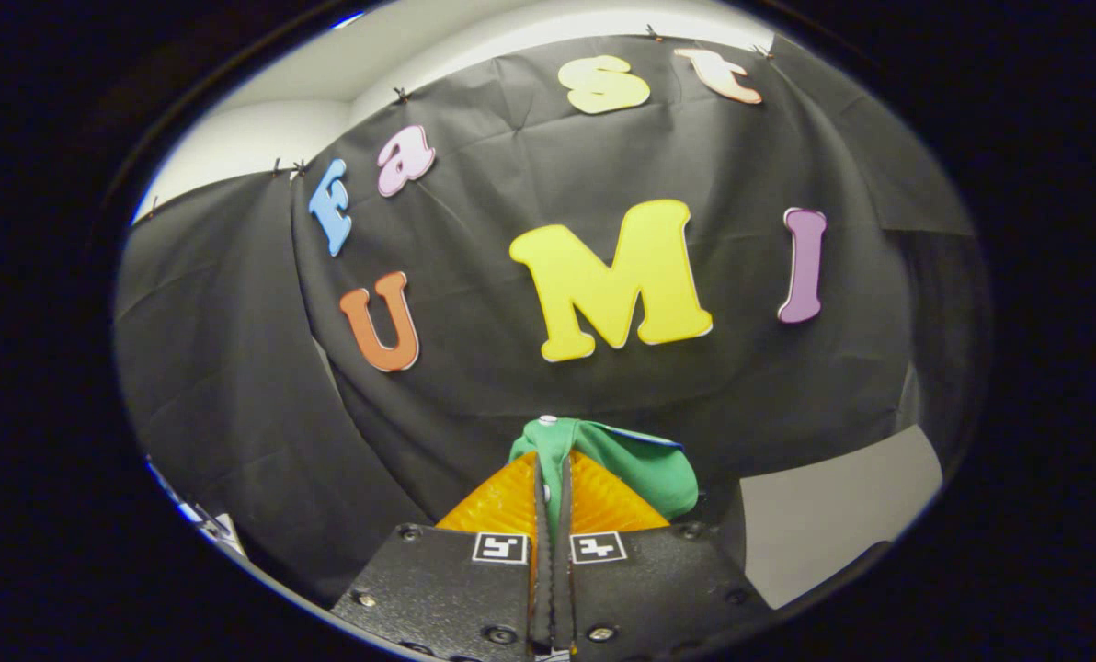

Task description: Put the clothes into the washing machine and then close the washing machine lid.

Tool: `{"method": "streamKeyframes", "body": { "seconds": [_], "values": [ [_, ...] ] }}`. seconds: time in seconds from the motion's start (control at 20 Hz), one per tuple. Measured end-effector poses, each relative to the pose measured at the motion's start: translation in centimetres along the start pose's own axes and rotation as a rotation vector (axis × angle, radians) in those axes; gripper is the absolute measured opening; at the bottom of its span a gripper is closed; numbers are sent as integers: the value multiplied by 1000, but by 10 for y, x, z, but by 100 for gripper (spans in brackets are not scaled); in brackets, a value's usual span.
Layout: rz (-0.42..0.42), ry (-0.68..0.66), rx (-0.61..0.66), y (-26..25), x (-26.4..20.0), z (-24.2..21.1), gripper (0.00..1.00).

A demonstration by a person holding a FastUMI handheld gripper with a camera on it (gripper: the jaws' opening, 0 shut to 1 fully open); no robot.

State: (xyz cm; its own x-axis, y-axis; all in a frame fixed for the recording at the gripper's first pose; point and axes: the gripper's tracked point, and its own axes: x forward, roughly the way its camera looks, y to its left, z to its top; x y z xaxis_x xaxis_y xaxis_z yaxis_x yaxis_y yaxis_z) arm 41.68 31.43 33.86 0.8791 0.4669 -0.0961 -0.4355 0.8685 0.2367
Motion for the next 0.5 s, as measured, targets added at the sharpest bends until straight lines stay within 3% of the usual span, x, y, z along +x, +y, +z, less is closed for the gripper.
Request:
{"method": "streamKeyframes", "body": {
  "seconds": [0.5],
  "values": [
    [-25, 191, 32, 1, 85, -102, 4]
  ]
}}
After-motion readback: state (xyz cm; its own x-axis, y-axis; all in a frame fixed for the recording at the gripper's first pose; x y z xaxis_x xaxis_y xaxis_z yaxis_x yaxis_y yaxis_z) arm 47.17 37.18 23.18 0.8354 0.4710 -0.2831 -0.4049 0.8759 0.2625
